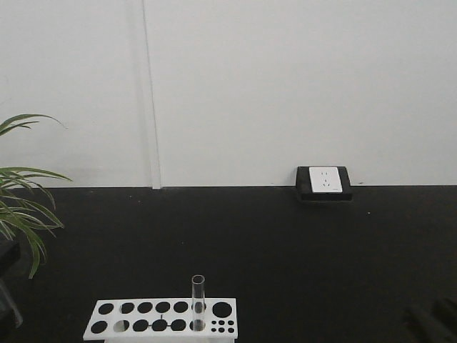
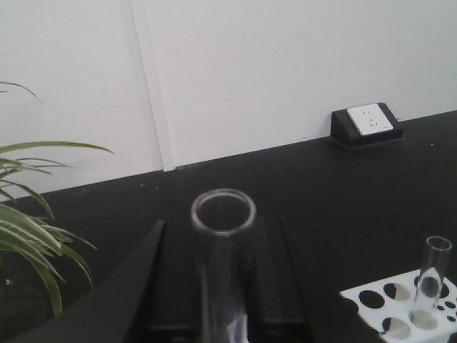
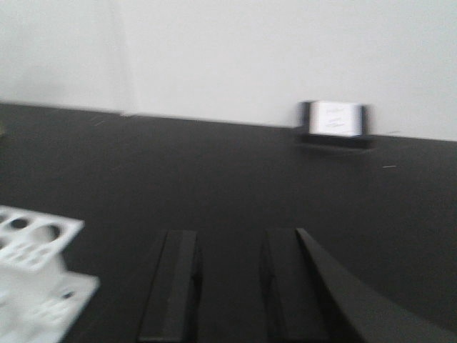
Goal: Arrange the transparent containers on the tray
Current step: 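Grasp the other clear glass tube with the right gripper and lift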
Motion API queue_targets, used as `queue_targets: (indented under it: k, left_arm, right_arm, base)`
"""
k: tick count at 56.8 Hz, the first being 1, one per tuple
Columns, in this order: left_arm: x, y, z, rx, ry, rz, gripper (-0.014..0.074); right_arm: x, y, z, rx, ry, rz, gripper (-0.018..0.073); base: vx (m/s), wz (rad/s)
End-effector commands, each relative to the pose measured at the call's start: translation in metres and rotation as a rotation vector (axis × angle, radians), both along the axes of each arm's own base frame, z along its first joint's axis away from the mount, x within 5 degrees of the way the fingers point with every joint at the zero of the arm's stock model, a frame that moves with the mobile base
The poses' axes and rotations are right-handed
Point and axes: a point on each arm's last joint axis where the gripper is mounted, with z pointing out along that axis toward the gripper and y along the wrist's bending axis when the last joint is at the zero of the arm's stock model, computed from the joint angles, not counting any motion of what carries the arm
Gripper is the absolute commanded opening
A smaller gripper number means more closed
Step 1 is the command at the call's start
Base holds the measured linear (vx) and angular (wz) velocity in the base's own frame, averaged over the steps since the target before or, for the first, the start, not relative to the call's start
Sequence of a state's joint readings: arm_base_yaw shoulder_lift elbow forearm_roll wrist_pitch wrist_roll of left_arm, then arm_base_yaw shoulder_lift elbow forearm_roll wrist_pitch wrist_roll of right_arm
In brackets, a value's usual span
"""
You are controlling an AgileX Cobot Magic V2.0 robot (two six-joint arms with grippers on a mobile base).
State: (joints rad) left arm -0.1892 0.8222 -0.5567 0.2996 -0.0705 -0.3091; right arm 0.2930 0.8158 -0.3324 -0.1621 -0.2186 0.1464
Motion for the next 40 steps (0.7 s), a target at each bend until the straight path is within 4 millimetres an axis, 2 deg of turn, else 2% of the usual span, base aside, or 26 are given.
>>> queue_targets:
  k: [1,9,15,24,32,33,40]
  left_arm:
    - [-0.002,-0.002,0.015,-0.033,-0.076,-0.017,0.0062]
    - [-0.002,-0.002,0.014,-0.030,-0.067,-0.014,0.0062]
    - [-0.002,-0.002,0.014,-0.029,-0.062,-0.013,0.0062]
    - [-0.002,-0.001,0.013,-0.028,-0.058,-0.011,0.0062]
    - [-0.002,-0.001,0.013,-0.028,-0.058,-0.011,0.0062]
    - [-0.002,-0.001,0.013,-0.028,-0.057,-0.011,0.0062]
    - [-0.002,-0.001,0.013,-0.028,-0.057,-0.011,0.0062]
  right_arm:
    - [0.015,0.026,0.008,0.043,-0.101,0.127,0.0309]
    - [0.031,0.063,-0.011,0.057,-0.085,0.273,0.0334]
    - [0.048,0.092,-0.018,0.057,-0.066,0.345,0.0388]
    - [0.079,0.127,-0.024,0.036,-0.039,0.392,0.0471]
    - [0.098,0.153,-0.026,0.026,-0.045,0.434,0.0494]
    - [0.104,0.171,-0.027,0.008,-0.053,0.481,0.0495]
    - [0.112,0.187,-0.033,-0.002,-0.054,0.510,0.0495]
  base:
    - [0.00,0.00]
    - [0.00,0.00]
    - [0.00,0.00]
    - [0.00,0.00]
    - [0.00,0.00]
    - [0.00,0.00]
    - [0.00,0.00]
